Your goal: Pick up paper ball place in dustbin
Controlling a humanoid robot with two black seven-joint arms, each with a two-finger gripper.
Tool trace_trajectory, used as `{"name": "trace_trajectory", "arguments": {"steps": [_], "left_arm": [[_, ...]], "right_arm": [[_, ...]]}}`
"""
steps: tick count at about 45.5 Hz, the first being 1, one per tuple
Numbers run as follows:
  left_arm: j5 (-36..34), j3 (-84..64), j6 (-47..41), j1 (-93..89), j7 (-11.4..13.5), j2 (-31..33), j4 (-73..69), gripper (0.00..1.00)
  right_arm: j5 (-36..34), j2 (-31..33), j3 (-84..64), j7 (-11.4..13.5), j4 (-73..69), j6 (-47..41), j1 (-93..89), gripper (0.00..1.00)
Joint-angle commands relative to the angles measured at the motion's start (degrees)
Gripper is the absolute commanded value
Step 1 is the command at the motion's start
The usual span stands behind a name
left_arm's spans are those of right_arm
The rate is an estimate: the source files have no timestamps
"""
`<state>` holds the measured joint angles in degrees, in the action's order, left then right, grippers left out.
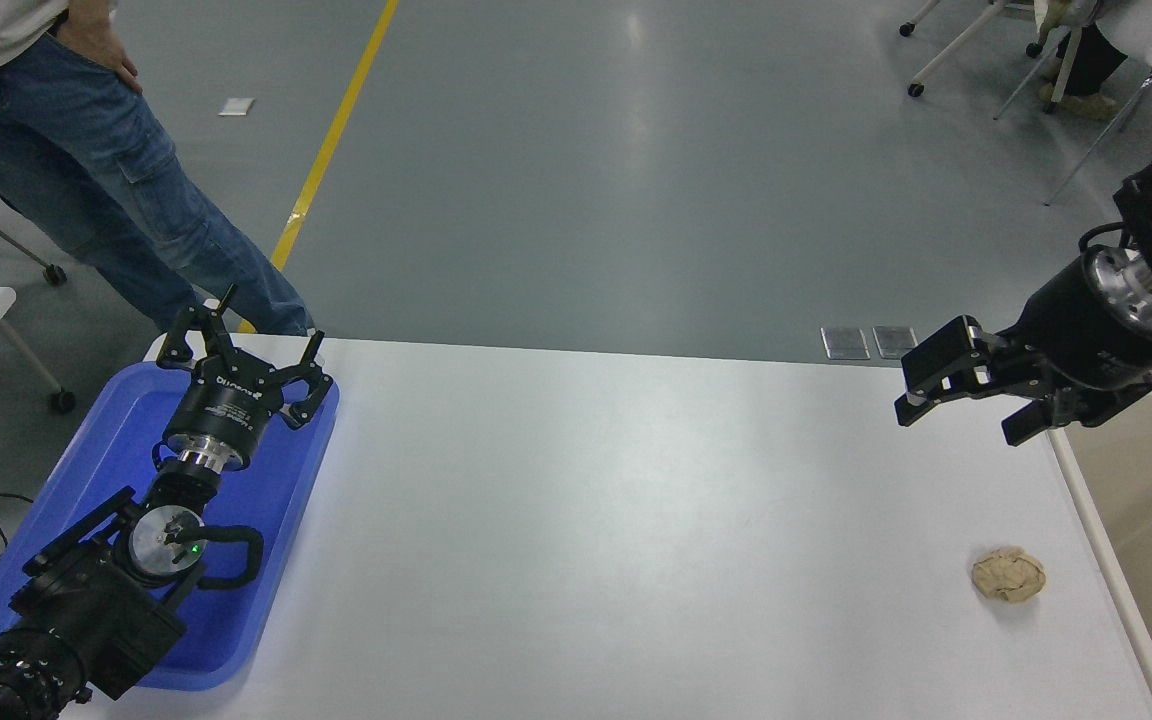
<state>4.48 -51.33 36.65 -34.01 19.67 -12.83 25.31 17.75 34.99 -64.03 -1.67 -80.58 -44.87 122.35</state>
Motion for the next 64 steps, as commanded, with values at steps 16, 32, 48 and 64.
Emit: {"name": "trace_trajectory", "arguments": {"steps": [16, 32, 48, 64], "left_arm": [[0.0, 0.0, 0.0, 0.0, 0.02, 0.0, 0.0, 1.0], [0.0, 0.0, 0.0, 0.0, -0.07, 0.0, 0.0, 1.0], [0.0, 0.0, 0.0, 0.0, 0.02, 0.0, 0.0, 1.0], [0.0, 0.0, 0.0, 0.0, 0.02, 0.0, 0.0, 1.0]], "right_arm": [[-0.26, 0.78, -2.06, -0.18, 8.24, 0.13, -2.64, 1.0], [-0.26, 1.92, -2.42, -0.18, 8.86, 0.75, -7.12, 1.0], [2.46, 2.37, -2.07, -0.18, 12.38, 12.43, -15.73, 1.0], [4.84, 1.75, 0.22, -0.7, 17.03, 22.01, -26.89, 1.0]]}}
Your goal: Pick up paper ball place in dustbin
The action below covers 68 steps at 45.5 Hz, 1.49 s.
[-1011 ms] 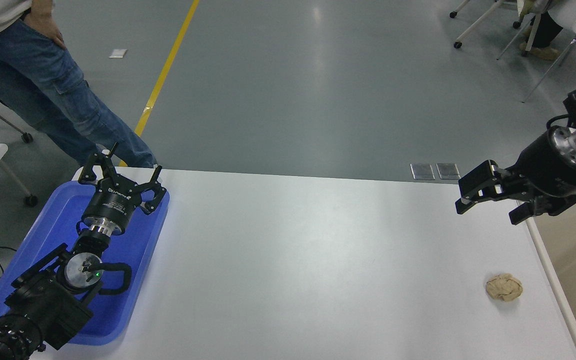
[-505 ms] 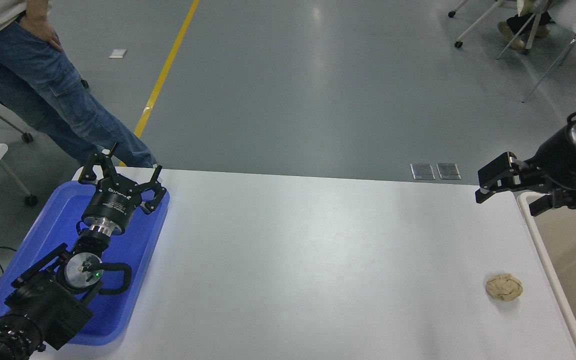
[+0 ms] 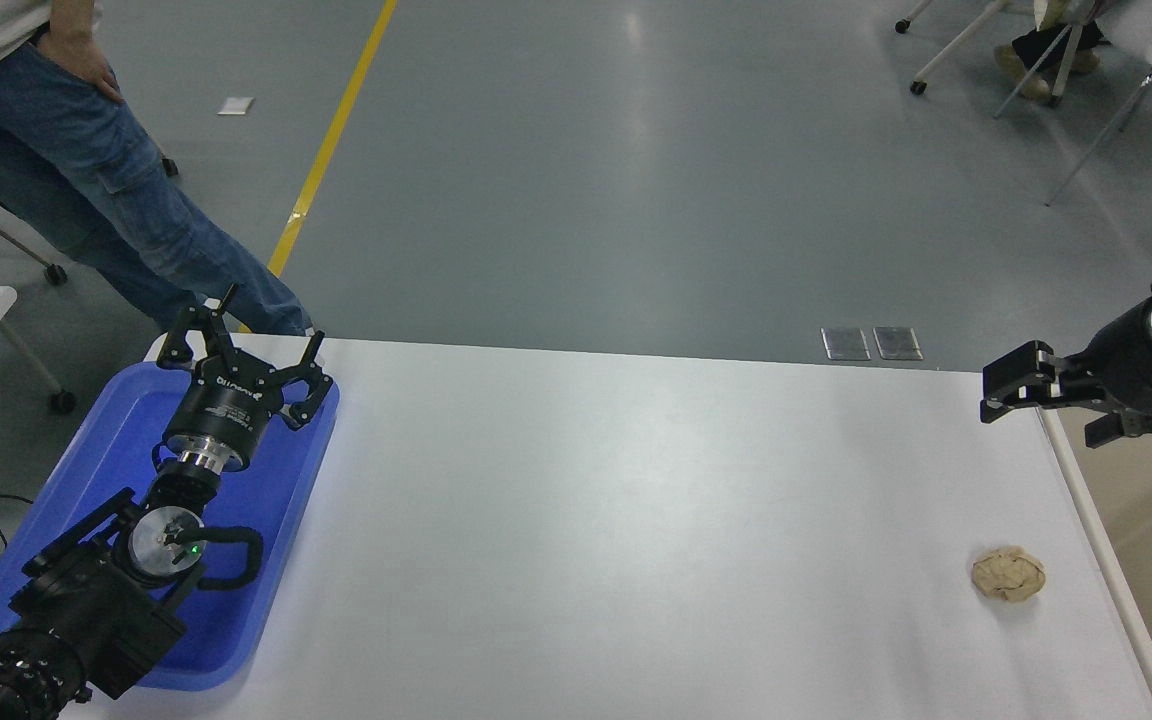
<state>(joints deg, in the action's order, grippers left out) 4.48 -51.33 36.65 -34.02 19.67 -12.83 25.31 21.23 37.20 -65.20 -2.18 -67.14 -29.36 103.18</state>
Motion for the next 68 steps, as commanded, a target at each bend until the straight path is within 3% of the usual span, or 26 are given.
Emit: {"name": "trace_trajectory", "arguments": {"steps": [1, 15, 68], "left_arm": [[0.0, 0.0, 0.0, 0.0, 0.02, 0.0, 0.0, 1.0], [0.0, 0.0, 0.0, 0.0, -0.07, 0.0, 0.0, 1.0], [0.0, 0.0, 0.0, 0.0, 0.02, 0.0, 0.0, 1.0]], "right_arm": [[1.44, -0.46, 1.57, -0.2, 4.2, 7.03, -8.52, 1.0], [1.44, -2.83, 4.2, -0.2, 14.93, 11.34, -21.26, 1.0], [2.23, -2.92, 18.35, -0.2, 19.59, 19.52, -40.87, 1.0]]}}
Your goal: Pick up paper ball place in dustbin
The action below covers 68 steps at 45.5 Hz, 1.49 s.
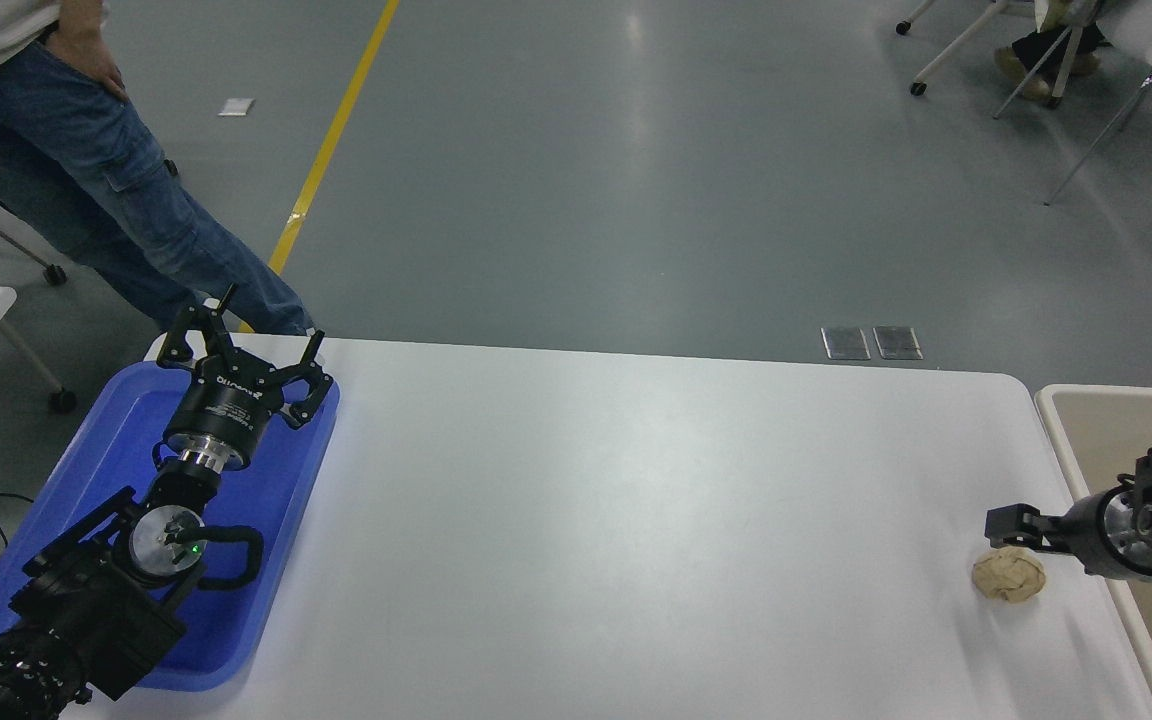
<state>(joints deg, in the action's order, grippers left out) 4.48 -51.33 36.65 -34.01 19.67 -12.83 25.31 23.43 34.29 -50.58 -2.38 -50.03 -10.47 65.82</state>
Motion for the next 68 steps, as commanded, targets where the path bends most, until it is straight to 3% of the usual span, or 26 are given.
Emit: {"name": "trace_trajectory", "arguments": {"steps": [1, 28, 34, 40, 47, 60, 68], "left_arm": [[0.0, 0.0, 0.0, 0.0, 0.02, 0.0, 0.0, 1.0], [0.0, 0.0, 0.0, 0.0, 0.02, 0.0, 0.0, 1.0], [0.0, 0.0, 0.0, 0.0, 0.02, 0.0, 0.0, 1.0], [0.0, 0.0, 0.0, 0.0, 0.02, 0.0, 0.0, 1.0], [0.0, 0.0, 0.0, 0.0, 0.02, 0.0, 0.0, 1.0], [0.0, 0.0, 0.0, 0.0, 0.02, 0.0, 0.0, 1.0], [0.0, 0.0, 0.0, 0.0, 0.02, 0.0, 0.0, 1.0]], "right_arm": [[0.04, -0.01, 4.08, 0.0, 2.74, 0.62, -3.85, 1.0], [0.57, -2.74, 6.55, -0.17, 4.15, 5.62, -8.42, 0.96], [2.93, -3.88, 6.55, -0.26, 4.15, 9.06, -10.0, 0.81], [7.59, -3.97, 6.55, -0.35, 3.89, 10.64, -10.53, 0.54], [8.39, -3.88, 6.63, -0.35, 3.8, 10.64, -9.83, 0.37], [8.48, -1.25, 6.55, -1.49, 2.48, 10.47, -7.46, 0.16], [9.35, 3.05, 3.39, -1.66, -2.69, 10.03, -1.49, 0.15]]}}
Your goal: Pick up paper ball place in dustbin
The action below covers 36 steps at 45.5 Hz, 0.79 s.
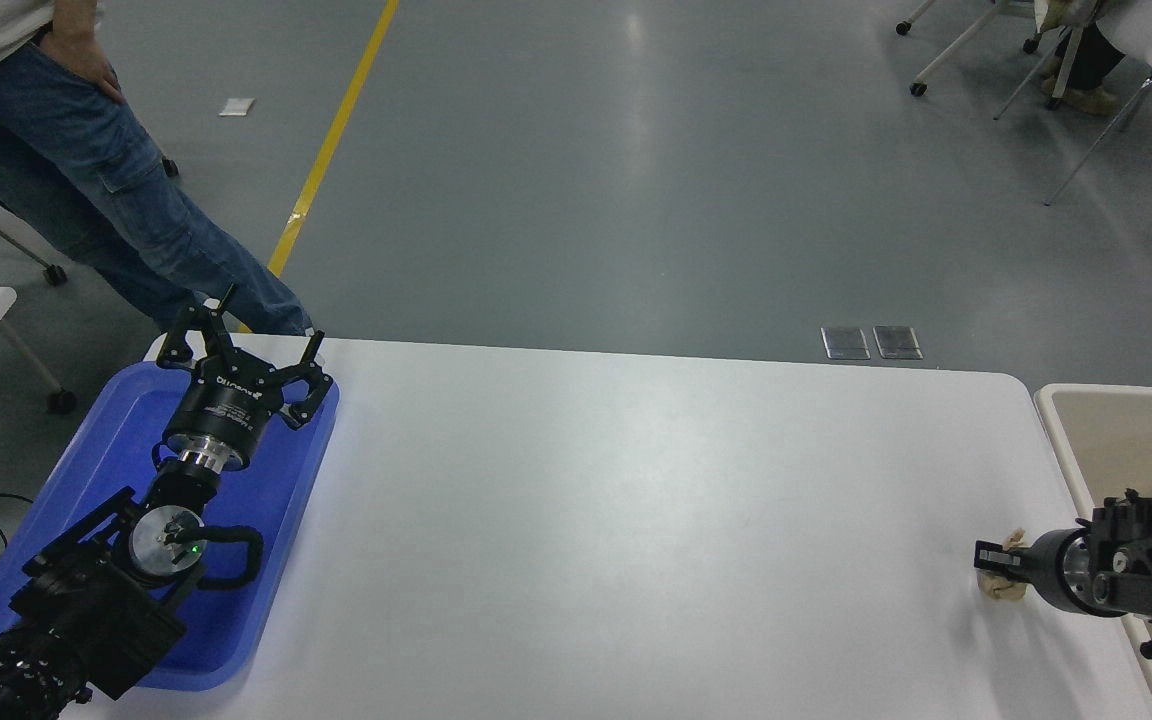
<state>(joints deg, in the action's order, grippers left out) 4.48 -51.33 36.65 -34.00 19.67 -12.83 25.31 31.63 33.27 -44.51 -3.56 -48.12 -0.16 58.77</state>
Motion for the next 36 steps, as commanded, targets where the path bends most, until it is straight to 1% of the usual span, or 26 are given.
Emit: {"name": "trace_trajectory", "arguments": {"steps": [1, 5, 7, 8, 9, 11, 13, 18, 28, 36], "left_arm": [[0.0, 0.0, 0.0, -0.01, 0.01, 0.0, 0.0, 1.0], [0.0, 0.0, 0.0, -0.01, 0.01, 0.0, 0.0, 1.0], [0.0, 0.0, 0.0, -0.01, 0.01, 0.0, 0.0, 1.0], [0.0, 0.0, 0.0, -0.01, 0.01, 0.0, 0.0, 1.0], [0.0, 0.0, 0.0, -0.01, -0.07, 0.0, 0.0, 1.0], [0.0, 0.0, 0.0, -0.01, 0.01, 0.0, 0.0, 1.0], [0.0, 0.0, 0.09, -0.01, 0.01, 0.0, 0.0, 1.0], [0.0, 0.0, 0.0, -0.01, 0.01, 0.0, 0.0, 1.0], [0.0, 0.0, 0.0, -0.01, 0.01, 0.0, 0.0, 1.0], [0.0, 0.0, 0.0, -0.01, 0.01, 0.0, 0.0, 1.0]], "right_arm": [[1.59, 4.52, -3.38, -0.48, -5.74, -0.28, 6.69, 0.15], [2.91, 6.28, -6.02, -0.48, -10.4, -0.37, 11.97, 0.15], [3.44, 7.51, -7.34, -0.57, -12.95, -0.46, 14.86, 0.1], [3.79, 8.12, -7.95, -0.92, -13.92, -0.46, 16.27, 0.07], [4.75, 9.17, -9.09, -1.79, -15.24, -1.24, 19.16, 0.05], [5.72, 9.89, -10.06, -2.85, -15.77, -2.82, 22.07, 0.05], [6.16, 10.5, -10.77, -3.38, -15.95, -5.19, 24.53, 0.05], [6.25, 12.34, -11.38, -3.38, -16.13, -11.61, 30.6, 0.02], [6.43, 16.91, -11.65, -3.38, -17.27, -24.35, 44.22, 0.02], [10.99, 20.17, -11.56, -3.38, -17.27, -31.13, 51.52, 0.02]]}}
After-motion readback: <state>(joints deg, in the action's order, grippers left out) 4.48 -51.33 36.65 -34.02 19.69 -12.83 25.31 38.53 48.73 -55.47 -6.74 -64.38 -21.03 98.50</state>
